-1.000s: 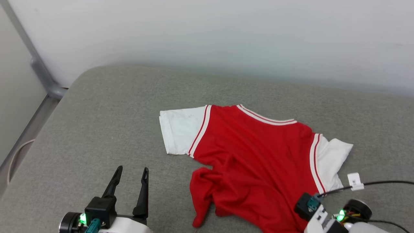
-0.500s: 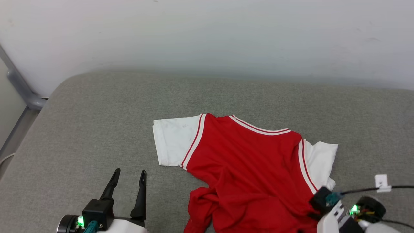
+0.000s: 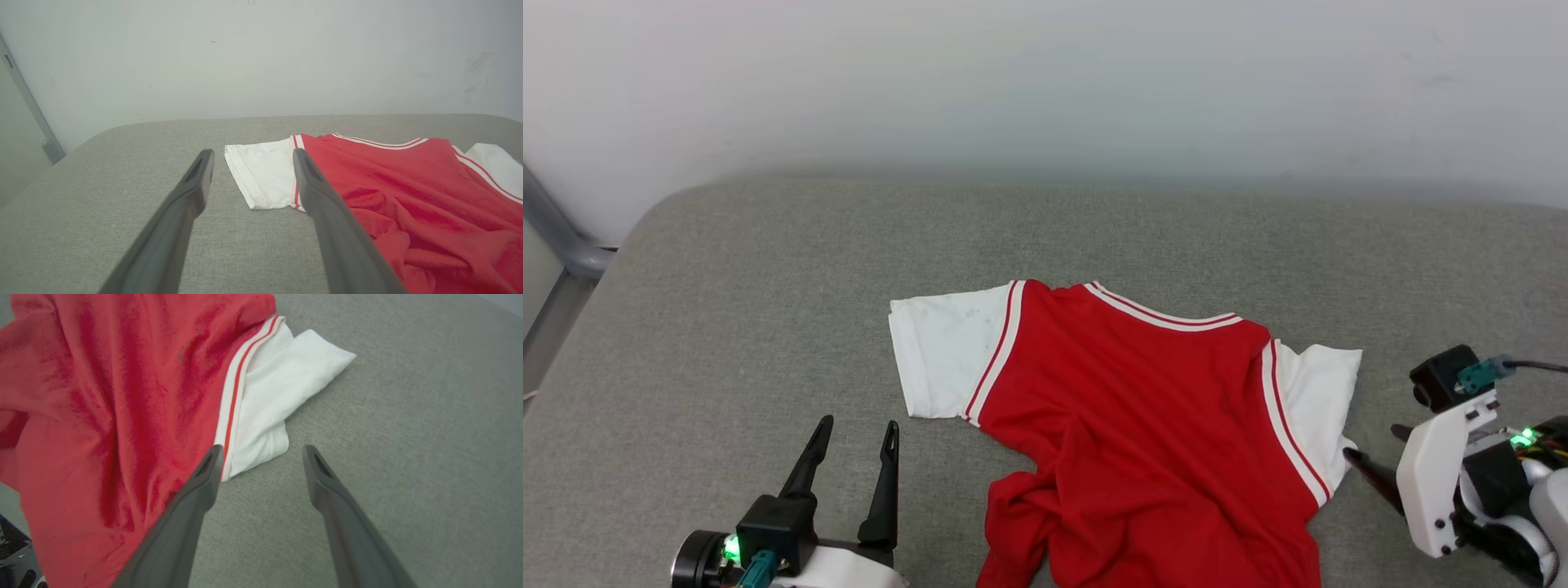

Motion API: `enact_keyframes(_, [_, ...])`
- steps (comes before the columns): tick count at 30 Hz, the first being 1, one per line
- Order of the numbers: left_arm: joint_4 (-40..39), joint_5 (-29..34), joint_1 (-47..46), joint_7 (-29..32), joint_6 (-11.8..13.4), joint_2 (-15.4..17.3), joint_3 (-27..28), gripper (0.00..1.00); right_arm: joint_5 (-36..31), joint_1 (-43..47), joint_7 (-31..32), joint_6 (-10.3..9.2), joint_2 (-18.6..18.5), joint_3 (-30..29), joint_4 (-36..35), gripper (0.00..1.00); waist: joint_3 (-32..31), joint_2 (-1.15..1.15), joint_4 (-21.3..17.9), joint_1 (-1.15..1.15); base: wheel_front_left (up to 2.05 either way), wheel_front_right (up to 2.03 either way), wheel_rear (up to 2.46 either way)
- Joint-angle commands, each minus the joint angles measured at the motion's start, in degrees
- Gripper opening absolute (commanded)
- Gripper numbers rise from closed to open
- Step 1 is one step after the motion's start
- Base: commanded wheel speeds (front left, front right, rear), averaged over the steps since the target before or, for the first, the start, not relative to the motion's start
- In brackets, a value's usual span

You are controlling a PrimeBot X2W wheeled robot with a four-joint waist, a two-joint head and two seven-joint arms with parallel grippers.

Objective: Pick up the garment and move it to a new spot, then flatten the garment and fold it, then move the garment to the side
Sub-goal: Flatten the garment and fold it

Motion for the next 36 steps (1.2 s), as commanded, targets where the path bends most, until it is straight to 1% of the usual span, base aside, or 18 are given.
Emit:
enact_keyframes(1, [-0.11,0.09,-0.95,-0.15,-0.17,0.05,-0.37,1.00,-1.62,-2.16,3.93,-0.06,1.10,-2.08,1.34,1.00,1.14,0.00,0.65,0.00,0.00,0.00,0.00])
enact_keyframes(6, [0.42,0.48,-2.16,-0.15,-0.45,-0.07,-1.40,1.00,-4.85,-5.74,13.14,-0.06,4.10,-6.33,6.54,1.00,3.74,0.00,2.66,0.00,0.00,0.00,0.00])
enact_keyframes(9, [0.64,0.45,-2.74,-0.15,-0.37,-0.10,-1.49,1.00,-6.58,-7.52,17.07,-0.05,5.91,-7.55,10.15,1.00,5.03,0.00,4.03,0.00,0.00,0.00,0.00])
enact_keyframes(13, [0.87,0.54,-3.81,-0.15,-0.52,-0.15,-1.76,1.00,-8.06,-8.65,18.18,-0.05,7.94,-8.15,13.30,1.00,6.37,0.00,5.46,0.00,0.00,0.00,0.00])
enact_keyframes(18, [1.00,0.50,-4.43,-0.15,-0.47,-0.24,-1.95,1.00,-9.02,-7.69,17.99,-0.05,9.25,-7.53,16.95,1.00,7.25,0.00,6.45,0.00,0.00,0.00,0.00])
enact_keyframes(19, [1.01,0.48,-4.58,-0.15,-0.47,-0.27,-2.00,1.00,-9.23,-7.37,17.93,-0.05,9.21,-7.30,17.59,0.49,7.31,0.00,6.55,0.00,0.00,0.00,0.00])
enact_keyframes(20, [1.04,0.45,-4.67,-0.15,-0.46,-0.29,-1.99,1.00,-9.66,-7.20,17.48,-0.05,8.89,-7.19,18.14,0.14,7.33,0.00,6.60,0.00,0.00,0.00,0.00])
enact_keyframes(21, [1.08,0.40,-4.72,-0.15,-0.39,-0.30,-1.92,1.00,-10.02,-7.09,17.08,-0.05,8.45,-7.24,18.63,0.00,7.28,0.00,6.60,0.00,0.00,0.00,0.00])
enact_keyframes(26, [1.41,0.19,-4.09,-0.15,-0.14,-0.35,-1.23,1.00,-11.44,-6.67,15.22,-0.09,6.37,-9.17,20.48,0.00,5.99,0.00,5.48,0.00,0.00,0.00,0.00])
enact_keyframes(32, [1.56,0.03,-3.38,-0.15,0.13,-0.42,-0.94,1.00,-13.01,-6.19,13.81,-0.09,4.76,-10.96,20.65,0.00,4.25,0.00,3.73,0.00,0.00,0.00,0.00])
enact_keyframes(36, [1.56,-0.06,-3.02,-0.15,0.19,-0.46,-1.04,1.00,-15.75,-6.23,12.98,-0.08,3.47,-14.33,21.89,0.00,3.23,0.00,2.77,0.00,0.00,0.00,0.00])
